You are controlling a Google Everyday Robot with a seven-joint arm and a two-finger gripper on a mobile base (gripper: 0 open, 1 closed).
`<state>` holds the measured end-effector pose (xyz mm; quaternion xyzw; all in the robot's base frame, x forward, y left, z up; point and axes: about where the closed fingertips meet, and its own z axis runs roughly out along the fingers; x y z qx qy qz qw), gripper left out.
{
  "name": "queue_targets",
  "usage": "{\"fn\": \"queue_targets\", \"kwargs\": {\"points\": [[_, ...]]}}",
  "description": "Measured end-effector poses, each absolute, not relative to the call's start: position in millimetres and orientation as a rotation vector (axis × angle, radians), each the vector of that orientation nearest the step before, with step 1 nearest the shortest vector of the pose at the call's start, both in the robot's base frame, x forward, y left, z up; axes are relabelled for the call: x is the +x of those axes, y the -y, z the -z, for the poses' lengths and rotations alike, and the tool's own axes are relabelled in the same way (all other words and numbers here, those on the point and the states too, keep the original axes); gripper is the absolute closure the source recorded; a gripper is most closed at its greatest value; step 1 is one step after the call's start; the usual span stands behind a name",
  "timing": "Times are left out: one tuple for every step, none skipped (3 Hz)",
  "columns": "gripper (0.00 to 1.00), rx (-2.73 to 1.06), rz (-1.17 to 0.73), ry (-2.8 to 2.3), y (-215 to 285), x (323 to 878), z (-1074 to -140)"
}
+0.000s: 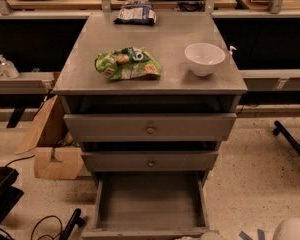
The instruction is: Close bottom drawer
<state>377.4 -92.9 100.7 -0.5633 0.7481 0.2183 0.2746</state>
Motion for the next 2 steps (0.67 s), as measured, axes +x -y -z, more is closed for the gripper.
{"fn": "queue_targets", "kwargs": {"points": [[1.0,-1.511,-0.564,-1.979,88.7,409.2,-105.2],[1.0,-1.511,-0.564,-1.978,89.0,406.5,-105.2]]}}
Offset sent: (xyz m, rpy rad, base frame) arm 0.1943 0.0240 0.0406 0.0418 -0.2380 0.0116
